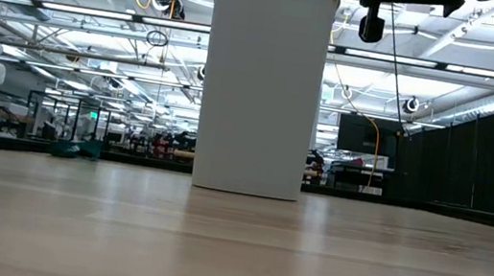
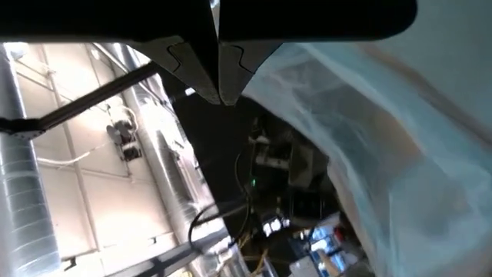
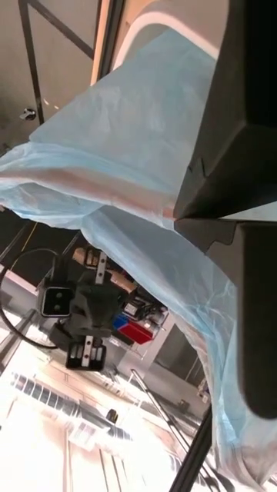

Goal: Place trash/remove bag and relplace
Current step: Remove the blue trash bag from the white trash bin

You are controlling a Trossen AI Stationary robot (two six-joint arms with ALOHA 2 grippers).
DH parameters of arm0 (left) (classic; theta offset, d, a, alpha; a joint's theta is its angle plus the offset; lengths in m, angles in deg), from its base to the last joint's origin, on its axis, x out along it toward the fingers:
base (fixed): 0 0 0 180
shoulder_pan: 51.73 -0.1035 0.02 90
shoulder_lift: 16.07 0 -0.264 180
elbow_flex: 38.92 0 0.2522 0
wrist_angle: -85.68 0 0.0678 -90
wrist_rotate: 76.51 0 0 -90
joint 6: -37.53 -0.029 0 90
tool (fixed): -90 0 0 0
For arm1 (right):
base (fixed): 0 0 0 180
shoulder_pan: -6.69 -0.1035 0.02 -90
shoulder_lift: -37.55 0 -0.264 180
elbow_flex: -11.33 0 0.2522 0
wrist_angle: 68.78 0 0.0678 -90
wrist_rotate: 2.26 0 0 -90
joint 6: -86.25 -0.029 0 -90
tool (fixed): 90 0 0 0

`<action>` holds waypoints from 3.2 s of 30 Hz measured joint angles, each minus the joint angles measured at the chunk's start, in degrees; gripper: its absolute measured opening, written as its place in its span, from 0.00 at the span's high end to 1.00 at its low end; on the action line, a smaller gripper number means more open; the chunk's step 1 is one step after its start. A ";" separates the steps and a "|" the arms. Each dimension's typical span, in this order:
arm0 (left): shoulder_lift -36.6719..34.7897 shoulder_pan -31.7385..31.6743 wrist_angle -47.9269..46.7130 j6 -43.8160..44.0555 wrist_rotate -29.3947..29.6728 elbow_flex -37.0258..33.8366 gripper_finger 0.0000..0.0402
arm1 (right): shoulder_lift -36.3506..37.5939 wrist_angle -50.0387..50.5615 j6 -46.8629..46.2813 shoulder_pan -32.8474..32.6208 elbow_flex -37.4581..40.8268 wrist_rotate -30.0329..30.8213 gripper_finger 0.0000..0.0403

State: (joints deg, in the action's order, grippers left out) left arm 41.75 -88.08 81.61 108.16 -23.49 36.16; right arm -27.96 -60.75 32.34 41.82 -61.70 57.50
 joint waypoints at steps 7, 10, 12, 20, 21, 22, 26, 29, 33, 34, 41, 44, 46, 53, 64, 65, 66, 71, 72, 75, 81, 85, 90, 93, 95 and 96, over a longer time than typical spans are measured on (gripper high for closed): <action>1.41 4.79 -2.14 0.83 -1.62 0.00 1.00 | 0.02 0.07 0.11 0.00 0.00 0.11 1.00; 1.42 5.84 -2.33 0.80 -1.60 0.00 1.00 | 0.02 0.08 0.13 0.01 0.00 0.11 1.00; 1.42 6.23 -2.55 0.63 -1.60 0.00 1.00 | 0.02 0.08 0.13 0.00 0.00 0.11 1.00; 0.64 6.88 -2.77 -0.87 -1.63 0.00 1.00 | 0.02 -0.01 -0.33 0.00 0.00 0.13 1.00; 0.64 6.88 -2.77 -0.89 -1.63 0.00 1.00 | 0.03 -0.01 -0.34 0.00 0.00 0.13 1.00; 0.66 6.88 -2.81 -0.88 -1.63 0.00 1.00 | 0.02 -0.02 -0.35 0.00 0.00 0.14 1.00; 0.66 6.88 -2.83 -0.90 -1.63 0.00 1.00 | 0.04 -0.03 -0.31 0.00 0.00 0.15 1.00; 0.66 6.88 -2.86 -0.90 -1.63 0.00 1.00 | 0.04 -0.03 -0.21 0.00 0.00 0.13 1.00; 0.66 6.88 -2.85 -0.92 -1.63 0.00 1.00 | 0.04 -0.04 -0.09 0.00 0.00 0.14 1.00; 0.66 6.88 -2.87 -0.90 -1.62 0.00 1.00 | 0.04 -0.03 -0.09 0.00 0.00 0.13 1.00; 0.66 6.88 -2.88 -0.90 -1.63 0.00 1.00 | 0.04 -0.03 -0.07 0.00 0.00 0.14 1.00; 0.66 6.88 -2.85 -0.90 -1.63 0.00 1.00 | 0.04 -0.03 -0.07 0.00 0.00 0.14 1.00; 0.66 6.88 -2.85 -0.90 -1.63 0.00 1.00 | 0.04 -0.04 -0.07 0.00 0.00 0.13 1.00; 0.66 6.88 -2.86 -0.92 -1.76 0.00 1.00 | 0.04 -0.03 -0.06 0.00 0.00 0.15 1.00; 0.66 6.88 -2.88 -0.95 -1.78 0.00 1.00 | 0.04 -0.04 0.15 0.00 0.00 0.14 1.00; 0.66 6.88 -2.88 -0.90 -1.78 0.00 1.00 | 0.04 -0.03 0.15 0.00 0.00 0.15 1.00; 0.66 6.88 -2.88 -0.84 -1.78 0.00 1.00 | 0.04 -0.05 0.15 0.00 0.00 0.15 1.00; 0.66 6.88 -2.88 -0.65 -1.78 0.00 1.00 | 0.04 -0.07 0.57 0.00 0.00 0.13 1.00; 0.66 6.88 -2.88 -0.92 -1.78 0.00 1.00 | 0.04 -0.07 0.57 0.01 0.00 0.13 1.00; 0.66 6.88 -2.89 -1.87 -1.80 0.00 1.00 | 0.04 -0.07 -0.16 0.00 0.00 0.13 1.00; 0.66 6.88 -2.90 -1.94 -1.80 0.00 1.00 | 0.04 -0.07 -0.72 0.00 0.00 0.13 1.00; 0.66 6.88 -2.90 -1.92 -1.80 0.00 1.00 | 0.04 -0.07 -0.47 0.00 0.00 0.13 1.00; 0.66 6.88 -2.90 -1.92 -1.80 0.00 1.00 | 0.04 -0.07 -0.31 0.00 0.00 0.13 1.00; 0.66 6.88 -2.90 -1.94 -1.80 0.00 1.00 | 0.04 -0.05 -0.31 0.00 0.00 0.13 1.00; 0.66 6.88 -2.90 -1.94 -1.80 0.00 1.00 | 0.04 -0.05 -0.32 0.00 0.00 0.13 1.00; 0.66 6.88 -2.90 -1.92 -1.80 0.00 1.00 | 0.04 -0.05 -0.33 0.00 0.00 0.13 1.00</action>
State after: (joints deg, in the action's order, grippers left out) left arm 42.41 -81.20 78.71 106.24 -25.29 36.16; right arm -27.92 -60.80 32.01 41.82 -61.70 57.63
